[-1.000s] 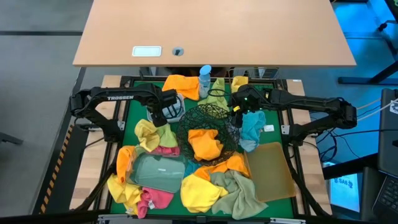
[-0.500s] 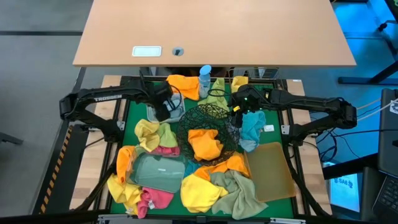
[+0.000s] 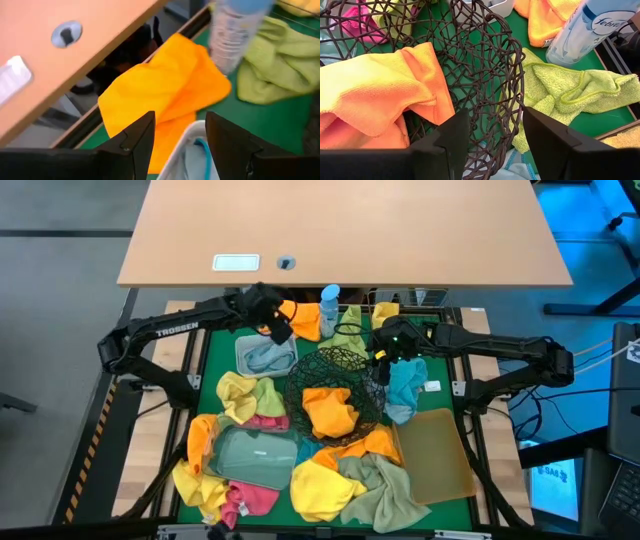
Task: Sort microfiber towel by color & place in baskets
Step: Put the orange microfiber towel into the circle wire basket
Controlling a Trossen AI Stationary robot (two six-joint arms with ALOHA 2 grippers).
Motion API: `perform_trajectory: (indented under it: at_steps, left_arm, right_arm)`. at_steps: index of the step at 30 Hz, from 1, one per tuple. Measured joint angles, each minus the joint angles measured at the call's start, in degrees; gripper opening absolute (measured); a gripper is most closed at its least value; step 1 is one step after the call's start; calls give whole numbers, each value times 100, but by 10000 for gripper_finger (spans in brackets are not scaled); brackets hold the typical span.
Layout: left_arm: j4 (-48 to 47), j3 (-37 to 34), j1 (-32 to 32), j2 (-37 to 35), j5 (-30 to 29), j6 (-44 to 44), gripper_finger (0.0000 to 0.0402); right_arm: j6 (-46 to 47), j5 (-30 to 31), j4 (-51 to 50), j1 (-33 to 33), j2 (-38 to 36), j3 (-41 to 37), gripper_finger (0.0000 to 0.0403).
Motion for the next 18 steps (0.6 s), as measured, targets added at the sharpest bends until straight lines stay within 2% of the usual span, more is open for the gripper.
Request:
perform_trajectory:
  at_steps: [7,13,18]
  left_arm:
    - [164,-2,653,564,60,-538,168]
    - [403,-2,1011,1115,647,-846,168]
    - [756,-2,1094,1509,798,-1280,168]
  right_arm:
    - [0,0,0,0,0,0,183]
    - [0,0,0,0,0,0,183]
    - [0,0,2,0,0,0,183]
